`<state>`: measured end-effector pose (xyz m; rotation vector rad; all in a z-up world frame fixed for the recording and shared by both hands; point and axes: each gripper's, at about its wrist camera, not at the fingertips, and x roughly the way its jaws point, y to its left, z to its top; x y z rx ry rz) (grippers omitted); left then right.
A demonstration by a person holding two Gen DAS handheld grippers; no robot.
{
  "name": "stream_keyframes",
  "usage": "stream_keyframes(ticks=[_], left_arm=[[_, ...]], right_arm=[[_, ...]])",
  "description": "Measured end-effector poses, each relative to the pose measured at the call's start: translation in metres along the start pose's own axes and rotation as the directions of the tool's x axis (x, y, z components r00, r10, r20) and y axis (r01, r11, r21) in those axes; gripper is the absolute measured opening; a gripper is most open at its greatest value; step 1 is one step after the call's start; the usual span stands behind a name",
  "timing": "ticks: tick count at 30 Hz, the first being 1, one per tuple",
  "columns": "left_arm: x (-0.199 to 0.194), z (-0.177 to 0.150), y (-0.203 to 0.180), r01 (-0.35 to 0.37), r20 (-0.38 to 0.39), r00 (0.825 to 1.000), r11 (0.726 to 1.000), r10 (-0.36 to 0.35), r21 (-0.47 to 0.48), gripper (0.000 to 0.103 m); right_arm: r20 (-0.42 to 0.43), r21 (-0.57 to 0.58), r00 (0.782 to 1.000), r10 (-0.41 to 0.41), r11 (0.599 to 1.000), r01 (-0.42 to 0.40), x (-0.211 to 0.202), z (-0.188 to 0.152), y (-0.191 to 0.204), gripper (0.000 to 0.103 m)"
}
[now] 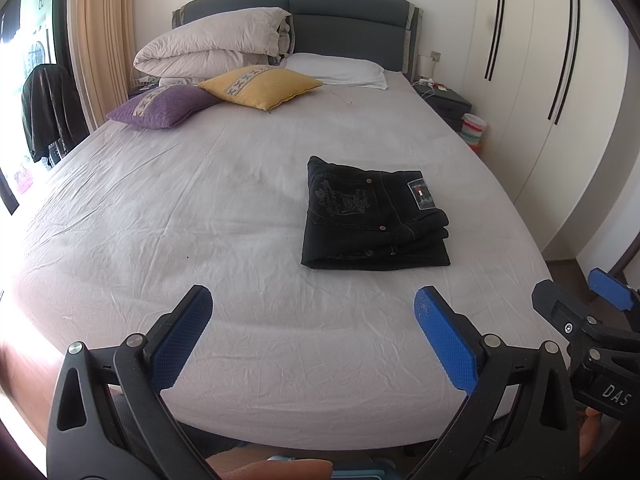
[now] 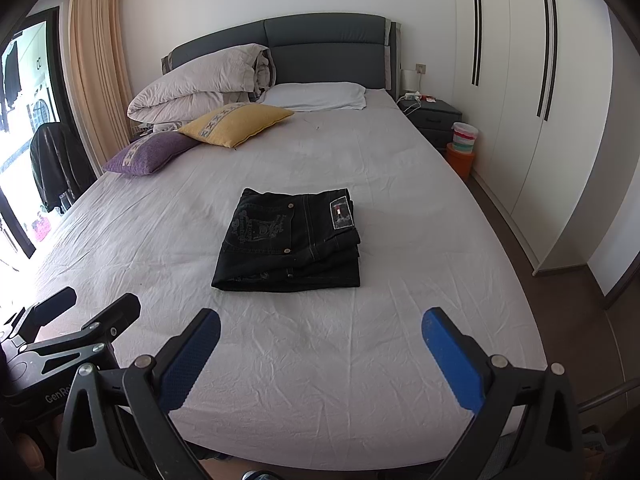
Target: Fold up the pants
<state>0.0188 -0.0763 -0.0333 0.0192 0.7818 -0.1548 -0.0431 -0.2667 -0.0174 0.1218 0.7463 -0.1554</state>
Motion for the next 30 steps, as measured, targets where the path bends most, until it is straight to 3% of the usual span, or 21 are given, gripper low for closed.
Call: stream_keyframes(ticks=[30], left_arm=[[-0.0015, -0.0068, -0.0026, 0.009, 0.008, 1.0, 1.0, -0.009, -0.006, 0.103]], right_arm=[[-0.005, 0.002, 1.0, 0.001, 1.0, -0.001, -0.0026, -0.0004, 0.0015, 0.103]])
